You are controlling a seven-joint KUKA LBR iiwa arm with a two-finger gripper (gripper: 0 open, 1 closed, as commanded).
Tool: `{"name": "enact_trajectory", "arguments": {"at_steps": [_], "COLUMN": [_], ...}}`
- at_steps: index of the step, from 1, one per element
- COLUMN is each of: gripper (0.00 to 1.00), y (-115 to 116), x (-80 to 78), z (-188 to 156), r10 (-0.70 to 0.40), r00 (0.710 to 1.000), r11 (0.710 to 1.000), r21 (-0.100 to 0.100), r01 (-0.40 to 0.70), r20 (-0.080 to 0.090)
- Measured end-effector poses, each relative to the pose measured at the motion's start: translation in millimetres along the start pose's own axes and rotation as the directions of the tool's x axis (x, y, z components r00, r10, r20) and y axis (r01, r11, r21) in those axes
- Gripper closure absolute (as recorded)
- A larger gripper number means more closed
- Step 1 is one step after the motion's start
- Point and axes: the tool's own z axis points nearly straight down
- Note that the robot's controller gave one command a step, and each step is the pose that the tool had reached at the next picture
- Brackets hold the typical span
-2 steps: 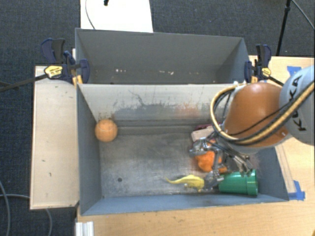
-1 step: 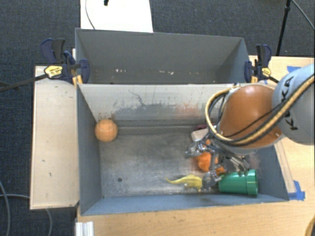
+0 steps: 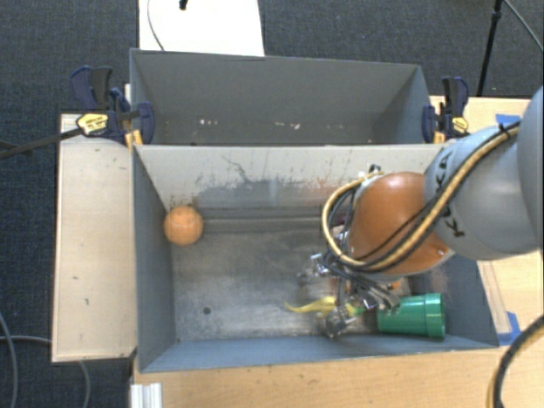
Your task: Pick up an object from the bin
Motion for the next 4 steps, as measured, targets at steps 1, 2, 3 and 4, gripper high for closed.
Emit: {"name": "enact_trajectory", "arguments": {"at_steps": [1, 2, 3, 4], "gripper": [1.0, 1.0, 1.0, 1.0], "y": [-1.4, -1.4, -1.1, -1.6], "x": [8.2, 8.2, 9.9, 12.3], "z": [-1.6, -1.6, -5.8, -25.5], "r10": [0.28, 0.28, 0.28, 0.281], "r00": [0.96, 0.96, 0.96, 0.959], "r11": [0.96, 0.96, 0.96, 0.96], "r21": [-0.004, -0.004, -0.004, -0.001], "r01": [-0.28, -0.28, -0.28, -0.281], "r20": [-0.005, -0.005, -0.011, -0.02]}}
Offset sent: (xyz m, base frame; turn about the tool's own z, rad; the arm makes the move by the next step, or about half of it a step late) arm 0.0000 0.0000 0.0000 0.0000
